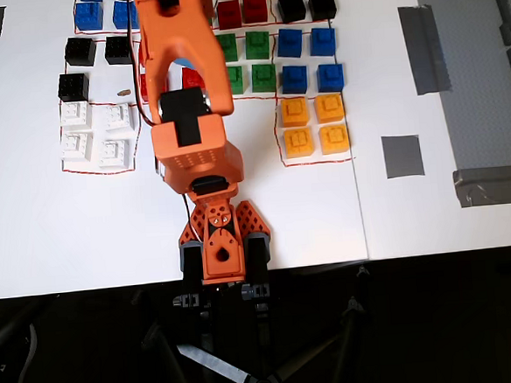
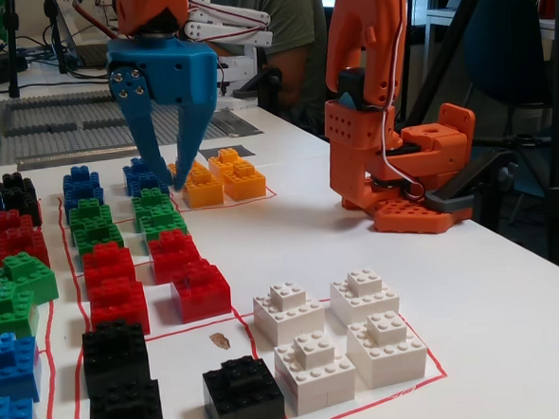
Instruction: Grab the block and put it in the grey marker
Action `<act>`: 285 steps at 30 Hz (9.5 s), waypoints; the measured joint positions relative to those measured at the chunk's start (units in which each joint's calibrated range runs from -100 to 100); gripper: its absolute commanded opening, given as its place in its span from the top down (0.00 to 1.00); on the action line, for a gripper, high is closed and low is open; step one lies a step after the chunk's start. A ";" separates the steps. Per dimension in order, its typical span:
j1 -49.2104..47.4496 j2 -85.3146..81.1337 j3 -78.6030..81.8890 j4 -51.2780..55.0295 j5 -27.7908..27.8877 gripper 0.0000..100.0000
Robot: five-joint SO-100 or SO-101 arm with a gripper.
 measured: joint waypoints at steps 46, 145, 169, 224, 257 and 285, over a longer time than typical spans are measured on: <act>-27.42 -2.53 -7.37 0.96 -12.06 0.83; -37.42 23.33 -12.41 -17.30 -18.95 0.76; -37.42 26.56 -12.86 -20.10 -18.71 0.84; 46.35 -9.84 3.69 4.97 18.07 0.97; 86.60 15.15 -4.68 -20.42 45.71 0.97; 82.80 17.59 2.07 -23.55 44.79 0.72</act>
